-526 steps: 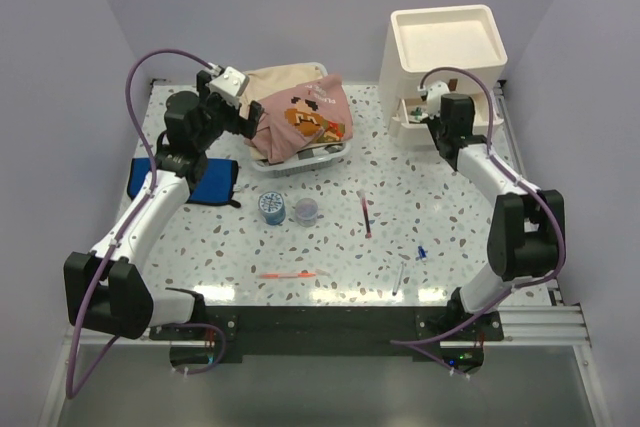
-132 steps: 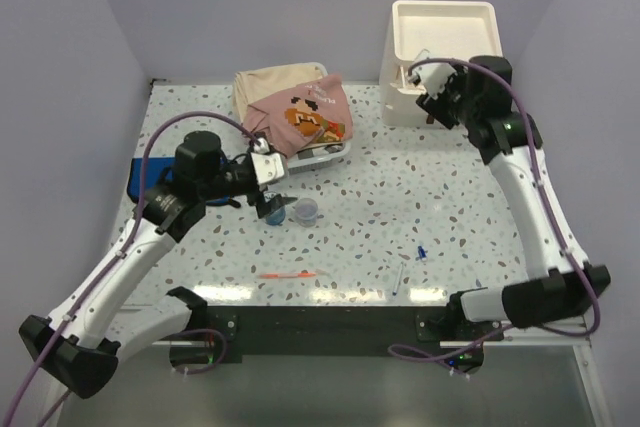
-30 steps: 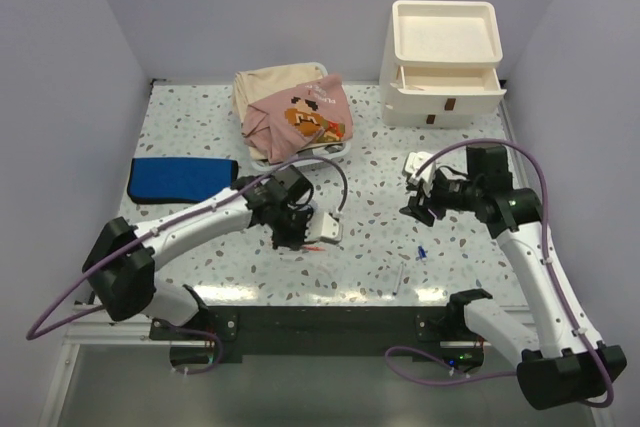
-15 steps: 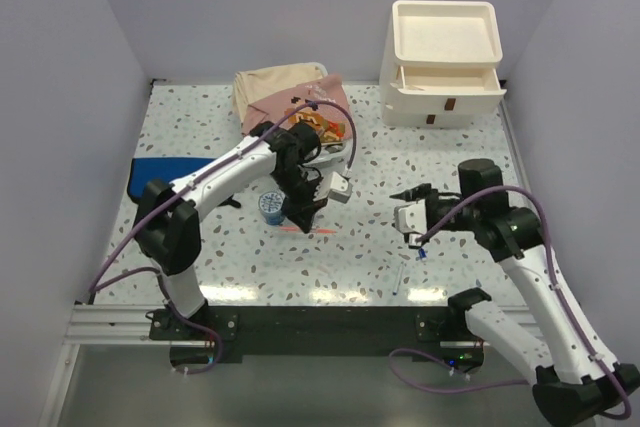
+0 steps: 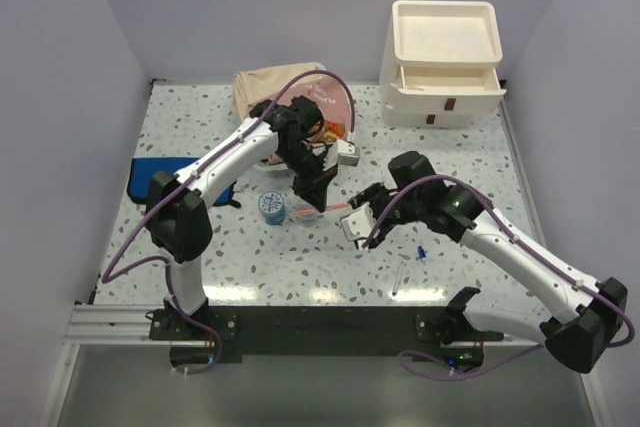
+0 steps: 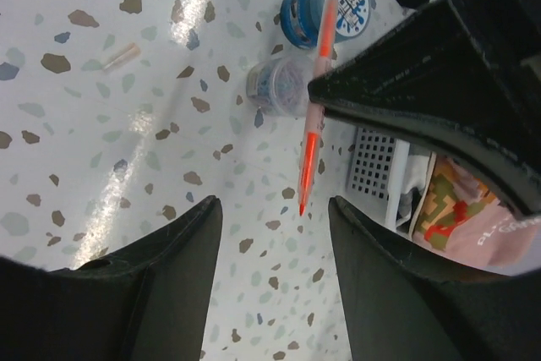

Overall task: Sort the stationery into containers
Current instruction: Pick up the pen from the center of the board.

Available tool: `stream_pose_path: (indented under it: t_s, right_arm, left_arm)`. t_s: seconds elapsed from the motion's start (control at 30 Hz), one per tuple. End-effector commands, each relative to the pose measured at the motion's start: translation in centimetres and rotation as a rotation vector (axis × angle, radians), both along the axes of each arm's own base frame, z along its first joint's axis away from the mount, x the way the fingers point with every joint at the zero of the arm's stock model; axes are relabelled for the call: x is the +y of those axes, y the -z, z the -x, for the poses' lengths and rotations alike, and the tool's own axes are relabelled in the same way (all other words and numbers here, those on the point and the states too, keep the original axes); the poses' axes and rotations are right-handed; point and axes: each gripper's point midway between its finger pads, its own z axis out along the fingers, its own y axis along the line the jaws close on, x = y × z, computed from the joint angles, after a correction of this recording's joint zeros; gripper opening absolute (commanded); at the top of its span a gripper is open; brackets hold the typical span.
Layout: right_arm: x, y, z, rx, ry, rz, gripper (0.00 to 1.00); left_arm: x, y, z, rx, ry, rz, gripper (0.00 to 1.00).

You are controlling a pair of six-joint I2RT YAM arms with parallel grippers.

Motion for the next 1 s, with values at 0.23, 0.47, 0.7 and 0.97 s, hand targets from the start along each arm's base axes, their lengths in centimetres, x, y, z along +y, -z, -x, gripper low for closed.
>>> stream_pose_path:
  t_s: [0.23,0.47,0.7,0.97]
  right_arm:
    - [4.1,-3.2,-3.6,-0.158,0.145,0.022,0.55]
    - [4.4,-2.7,-4.8,-0.171,0.205,0.086,0.5]
    - [4.3,-1.5,-4.7,-0.155,0.205,0.141,0.47]
    - [5.6,-1.0,-5.8,-0.163,0.217,0.144,0.42]
  left_arm:
    - [-0.8,-1.3,-1.6,0.097,-0.083,0.048,0.0]
    - [-0.2,-1.3,-2.9,0.175,-0.156,0.079,0.0]
    - [0.0,-1.9,-3.5,0.19,-0.178,0.107,0.0]
    - [-0.1,-2.6,-3.2,0.217,-0.175,0.141,0.0]
